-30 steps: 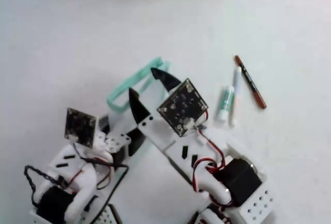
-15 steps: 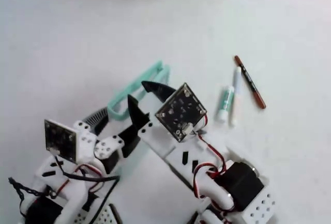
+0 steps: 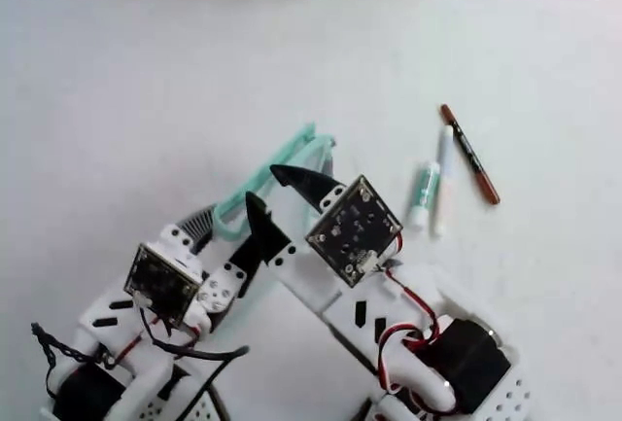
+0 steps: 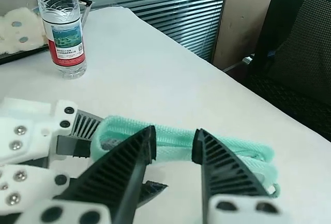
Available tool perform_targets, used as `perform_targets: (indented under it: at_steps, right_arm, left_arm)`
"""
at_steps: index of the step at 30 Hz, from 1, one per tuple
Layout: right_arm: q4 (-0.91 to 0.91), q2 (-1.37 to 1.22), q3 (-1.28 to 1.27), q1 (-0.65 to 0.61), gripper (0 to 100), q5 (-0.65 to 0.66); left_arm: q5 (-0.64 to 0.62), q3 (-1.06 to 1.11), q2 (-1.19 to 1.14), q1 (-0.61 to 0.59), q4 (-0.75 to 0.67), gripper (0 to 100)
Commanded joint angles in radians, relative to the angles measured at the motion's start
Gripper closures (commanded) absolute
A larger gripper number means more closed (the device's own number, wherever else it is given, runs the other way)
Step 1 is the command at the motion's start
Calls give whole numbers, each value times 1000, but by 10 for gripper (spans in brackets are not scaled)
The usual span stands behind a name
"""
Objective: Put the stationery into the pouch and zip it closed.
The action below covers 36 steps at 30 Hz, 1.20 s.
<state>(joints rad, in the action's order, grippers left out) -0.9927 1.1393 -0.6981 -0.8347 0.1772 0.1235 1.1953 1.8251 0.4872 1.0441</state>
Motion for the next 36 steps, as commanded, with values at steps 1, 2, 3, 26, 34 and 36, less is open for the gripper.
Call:
perform_targets:
  at_steps: [1,2,3,26,34,36]
  right_arm:
    - [-24,-35,-23,-1,875,-2]
    - [-22,-33,-21,-1,875,-2]
    - [-19,-28,-20,-1,875,-3]
    - [-209,-383,302,805,723,137]
    - [85,-943,328,966,743,331]
    - [84,-1078,423,1012,786,358]
  left_arm:
    - [12,0,-1,13,-25,897]
    - [-3,0,-1,13,-25,898]
    - [-26,0,-1,13,-25,897]
    - [-66,2,-1,12,3,894]
    - [-66,6,-1,12,12,744]
    - [-66,6,-1,12,12,748]
